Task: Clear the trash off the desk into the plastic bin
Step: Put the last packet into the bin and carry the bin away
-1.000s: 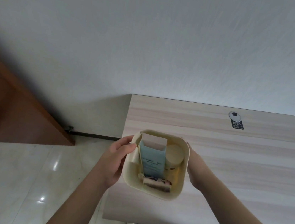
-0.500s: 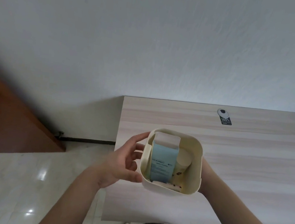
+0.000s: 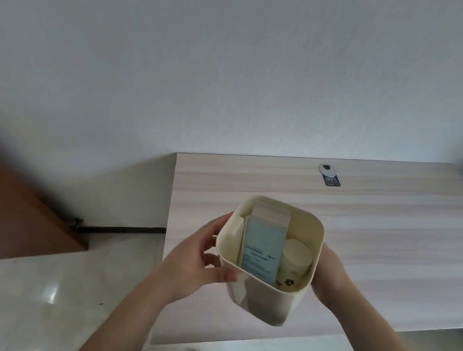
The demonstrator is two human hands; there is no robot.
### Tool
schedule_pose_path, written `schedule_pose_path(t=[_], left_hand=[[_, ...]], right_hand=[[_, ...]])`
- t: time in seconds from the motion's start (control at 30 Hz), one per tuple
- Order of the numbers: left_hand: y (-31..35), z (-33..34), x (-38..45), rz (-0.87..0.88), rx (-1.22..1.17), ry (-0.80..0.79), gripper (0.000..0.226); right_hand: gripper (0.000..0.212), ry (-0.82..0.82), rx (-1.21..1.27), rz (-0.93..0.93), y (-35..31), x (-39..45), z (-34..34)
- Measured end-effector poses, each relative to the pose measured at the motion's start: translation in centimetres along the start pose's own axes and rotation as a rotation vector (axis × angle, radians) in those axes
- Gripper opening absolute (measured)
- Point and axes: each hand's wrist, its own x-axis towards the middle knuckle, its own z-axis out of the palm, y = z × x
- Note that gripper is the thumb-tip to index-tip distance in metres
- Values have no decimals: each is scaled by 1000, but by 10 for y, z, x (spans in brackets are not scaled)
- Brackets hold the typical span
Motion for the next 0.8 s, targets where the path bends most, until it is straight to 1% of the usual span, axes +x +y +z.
schedule_pose_path(t=[0.07, 0.13, 0.23, 0.3, 0.33, 0.4, 0.5, 0.53, 0.63, 0.7, 0.8], left_hand=[[2, 11, 1, 15, -107, 69, 79], [5, 24, 3, 56, -148, 136, 70], [12, 48, 10, 98, -182, 237, 64], [15, 68, 16, 115, -214, 275, 64], [16, 79, 19, 132, -208, 291, 58], [20, 105, 25, 155, -127, 343, 35], [26, 152, 32, 199, -30, 411, 32], [29, 170, 34, 217, -26, 431, 27], [37, 222, 39, 237, -18, 462, 22], [39, 255, 42, 210, 22, 454, 19], [39, 300, 42, 165, 97, 403, 18]], right_hand=[[37, 70, -37, -36, 4, -2, -13], [40, 69, 7, -55, 8, -7, -23], [42, 63, 101, -91, 15, -20, -39], [43, 74, 140, -120, 19, -34, -52], [43, 75, 157, -126, 20, -43, -60], [45, 60, 208, -131, 21, -60, -79], [54, 72, 266, -126, 25, -83, -114], [58, 86, 270, -120, 27, -91, -127], [72, 98, 220, -113, 35, -114, -168], [74, 82, 212, -116, 42, -132, -193], [69, 133, 246, -129, 57, -159, -229]])
